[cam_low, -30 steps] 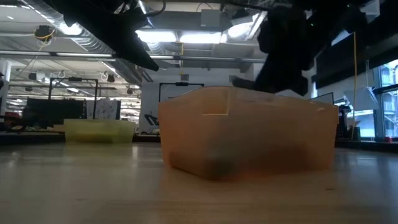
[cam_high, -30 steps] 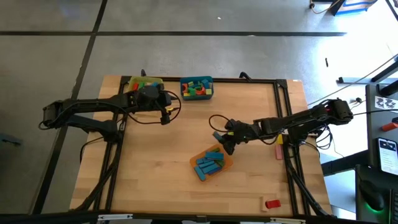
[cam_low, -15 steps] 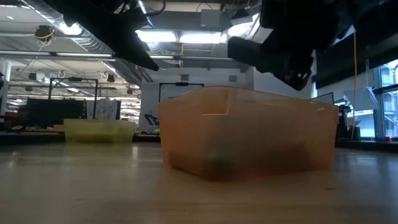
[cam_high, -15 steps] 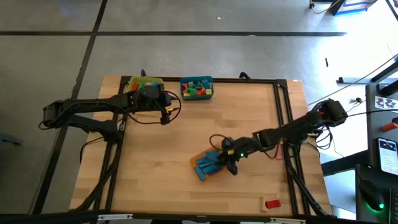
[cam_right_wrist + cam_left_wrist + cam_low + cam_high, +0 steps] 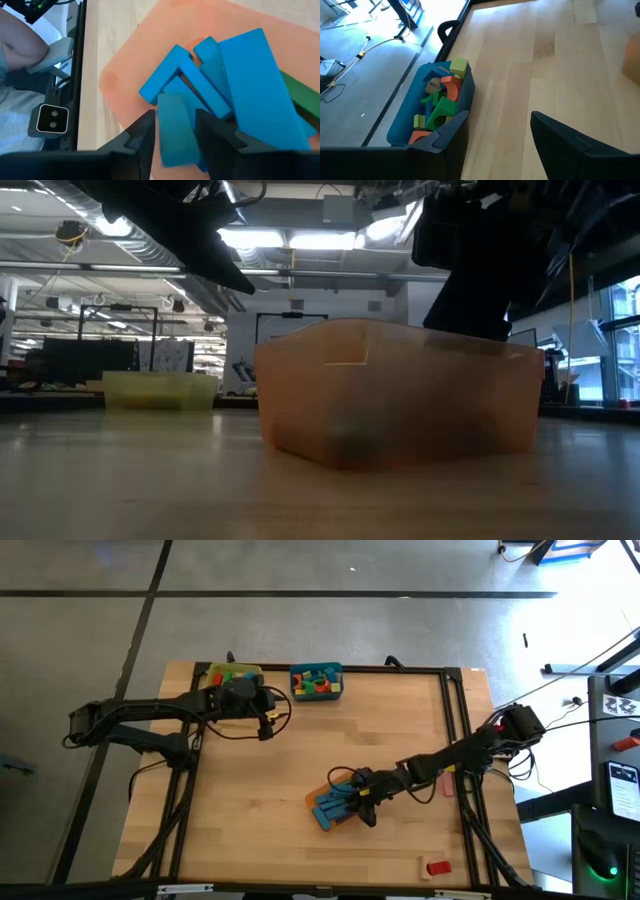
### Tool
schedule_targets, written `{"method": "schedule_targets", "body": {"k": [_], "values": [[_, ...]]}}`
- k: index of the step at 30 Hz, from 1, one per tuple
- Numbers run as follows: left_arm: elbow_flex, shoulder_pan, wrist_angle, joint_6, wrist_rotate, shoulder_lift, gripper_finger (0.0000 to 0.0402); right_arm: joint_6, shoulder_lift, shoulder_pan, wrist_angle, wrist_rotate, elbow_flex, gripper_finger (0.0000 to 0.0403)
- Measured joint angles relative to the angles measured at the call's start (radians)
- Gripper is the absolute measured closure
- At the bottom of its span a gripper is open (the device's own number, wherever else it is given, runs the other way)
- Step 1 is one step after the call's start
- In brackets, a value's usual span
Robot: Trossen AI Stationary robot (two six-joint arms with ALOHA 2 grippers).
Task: Sort blocks by size
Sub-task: Put the blue rectangular block into the orange bin, then adjust the pink rectangular block
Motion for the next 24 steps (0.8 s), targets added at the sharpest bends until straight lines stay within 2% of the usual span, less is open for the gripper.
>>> {"method": "schedule_targets", "body": {"k": [9, 15, 17, 20, 24], "values": [[0.0, 0.0, 0.0, 0.0, 0.0, 0.0, 0.0205, -0.008, -0.004, -0.017, -0.002, 0.004, 0.0, 0.0236], [0.0, 0.0, 0.0, 0.0, 0.0, 0.0, 0.0205, -0.008, -0.062, -0.109, -0.013, -0.186, 0.0, 0.0233], [0.0, 0.0, 0.0, 0.0, 0.0, 0.0, 0.0205, -0.003, -0.087, -0.133, -0.028, -0.212, 0.0, 0.0233], [0.0, 0.0, 0.0, 0.0, 0.0, 0.0, 0.0205, -0.008, -0.128, -0.155, -0.083, -0.208, 0.0, 0.0233], [0.0, 0.0, 0.0, 0.0, 0.0, 0.0, 0.0205, -0.031, -0.192, -0.166, -0.229, -0.143, 0.0, 0.0233]]}}
